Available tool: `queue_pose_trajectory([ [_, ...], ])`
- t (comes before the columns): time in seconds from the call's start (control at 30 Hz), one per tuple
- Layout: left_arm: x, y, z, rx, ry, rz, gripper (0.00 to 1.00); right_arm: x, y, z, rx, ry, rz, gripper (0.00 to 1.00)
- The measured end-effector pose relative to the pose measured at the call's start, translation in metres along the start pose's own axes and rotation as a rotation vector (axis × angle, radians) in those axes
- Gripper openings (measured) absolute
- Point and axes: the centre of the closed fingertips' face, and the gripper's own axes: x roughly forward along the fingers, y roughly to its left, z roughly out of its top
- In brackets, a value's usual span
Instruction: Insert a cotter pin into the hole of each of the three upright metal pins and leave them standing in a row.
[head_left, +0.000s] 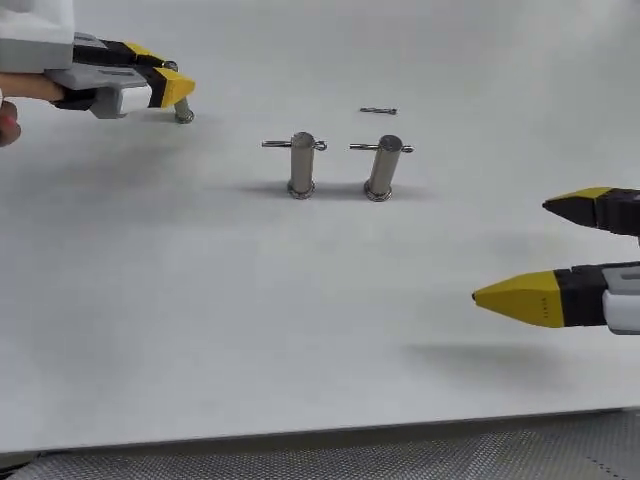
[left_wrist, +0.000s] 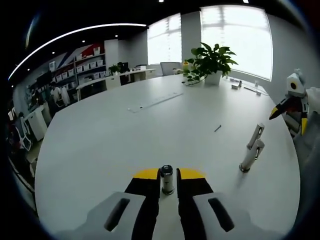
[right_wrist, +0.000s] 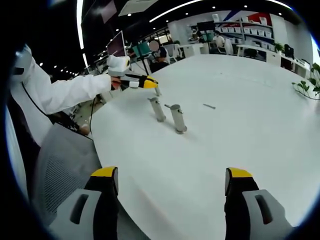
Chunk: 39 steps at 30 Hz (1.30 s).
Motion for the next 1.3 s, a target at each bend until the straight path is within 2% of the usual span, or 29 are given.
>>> queue_pose_trajectory([
  [0.1,0.0,0.002,-0.002,0.023,0.009,0.003,0.07,0.0,0.001,0.0,-0.002,0.001,0.002,0.85],
  [0.13,0.0,0.0,-0.002,0.032,0.008,-0.006,0.07,0.001,0.001,0.0,-0.002,0.001,0.003,0.85],
  [0.17,-0.001,-0.004,-0.002,0.039,0.008,-0.038,0.06,0.001,0.001,0.0,-0.003,0.001,0.004,0.85],
  [0.23,-0.003,-0.009,-0.002,0.0,0.006,-0.064,0.06,0.001,0.001,0.001,-0.004,0.0,0.005,0.85],
  [0.3,-0.004,-0.01,-0.002,0.02,0.009,-0.053,0.06,0.001,0.002,0.001,-0.007,-0.001,0.006,0.85],
  [0.33,-0.006,-0.011,-0.002,0.062,0.016,-0.043,0.06,0.001,0.002,0.002,-0.008,-0.003,0.007,0.84],
  [0.37,-0.007,-0.01,-0.003,0.078,0.024,-0.03,0.06,0.001,0.002,0.002,-0.008,-0.004,0.007,0.84],
  [0.57,-0.018,-0.017,0.002,0.082,0.02,0.002,0.05,0.001,0.004,0.005,-0.013,-0.016,0.008,0.84],
  [0.7,-0.03,-0.027,0.006,0.082,0.017,0.019,0.05,-0.001,0.004,0.007,-0.017,-0.025,0.007,0.84],
  [0.8,-0.041,-0.039,0.01,0.078,0.007,0.017,0.05,-0.004,0.004,0.01,-0.021,-0.036,0.0,0.84],
  [0.97,-0.054,-0.059,0.01,0.072,0.015,0.011,0.05,-0.008,0.004,0.012,-0.026,-0.051,-0.005,0.85],
  [1.17,-0.067,-0.092,0.009,0.07,0.018,0.004,0.05,-0.012,0.005,0.013,-0.032,-0.067,-0.005,0.84],
  [1.3,-0.074,-0.11,0.01,0.036,0.01,0.0,0.05,-0.015,0.006,0.013,-0.035,-0.075,-0.009,0.84],
])
